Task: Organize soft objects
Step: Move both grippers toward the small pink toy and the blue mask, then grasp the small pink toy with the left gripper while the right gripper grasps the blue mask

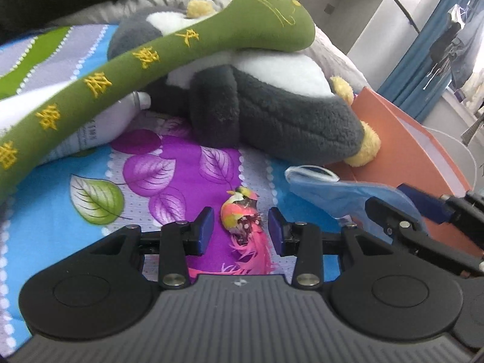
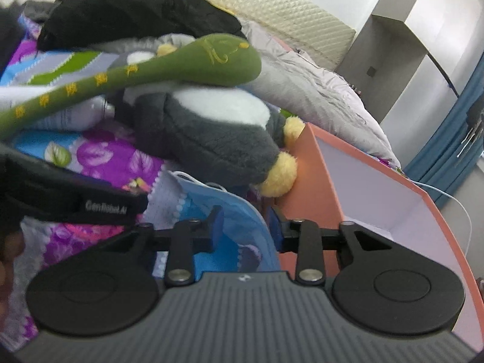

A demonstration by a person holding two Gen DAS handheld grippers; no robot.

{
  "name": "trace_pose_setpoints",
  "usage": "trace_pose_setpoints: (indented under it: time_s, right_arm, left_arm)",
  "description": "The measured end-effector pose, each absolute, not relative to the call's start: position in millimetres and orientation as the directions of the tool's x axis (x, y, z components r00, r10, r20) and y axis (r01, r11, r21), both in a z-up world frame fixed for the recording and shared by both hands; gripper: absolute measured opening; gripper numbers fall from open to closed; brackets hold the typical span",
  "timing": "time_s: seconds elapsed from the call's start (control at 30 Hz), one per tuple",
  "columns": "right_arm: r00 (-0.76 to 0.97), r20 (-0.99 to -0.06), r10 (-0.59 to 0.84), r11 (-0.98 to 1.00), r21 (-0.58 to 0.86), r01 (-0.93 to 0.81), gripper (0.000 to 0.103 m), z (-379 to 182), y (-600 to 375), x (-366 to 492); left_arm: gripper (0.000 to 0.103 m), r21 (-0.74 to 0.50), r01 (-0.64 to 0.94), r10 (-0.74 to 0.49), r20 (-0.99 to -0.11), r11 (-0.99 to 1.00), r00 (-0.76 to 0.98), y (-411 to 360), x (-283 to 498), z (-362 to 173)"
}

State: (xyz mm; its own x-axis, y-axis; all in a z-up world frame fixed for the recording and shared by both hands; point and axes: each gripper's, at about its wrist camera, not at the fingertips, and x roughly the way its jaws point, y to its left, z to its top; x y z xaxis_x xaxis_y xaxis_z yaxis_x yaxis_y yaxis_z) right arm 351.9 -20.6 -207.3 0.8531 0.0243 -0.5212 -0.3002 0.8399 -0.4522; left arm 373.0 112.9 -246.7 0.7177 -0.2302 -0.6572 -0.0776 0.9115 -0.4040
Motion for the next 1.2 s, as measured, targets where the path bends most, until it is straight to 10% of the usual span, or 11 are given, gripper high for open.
trace_pose_setpoints:
  time_s: [0.33,1.2]
  right_arm:
    - [0.846,-0.532,0.014,0.835,-0.460,-0.303,0.009,-212,-22,355]
    - [0.765,-0.623,0.162,0.936,-0.148,-0.319,0.006,-175,-47,285]
  left_arm:
    - [0.034,-0.412,-0.072,-0.238,-0.651,0.909,0.721,112,379,-253]
    - [0.034,-0.415,-0.139,-0.178,-0.635,0.899,0.751,124,257,-192]
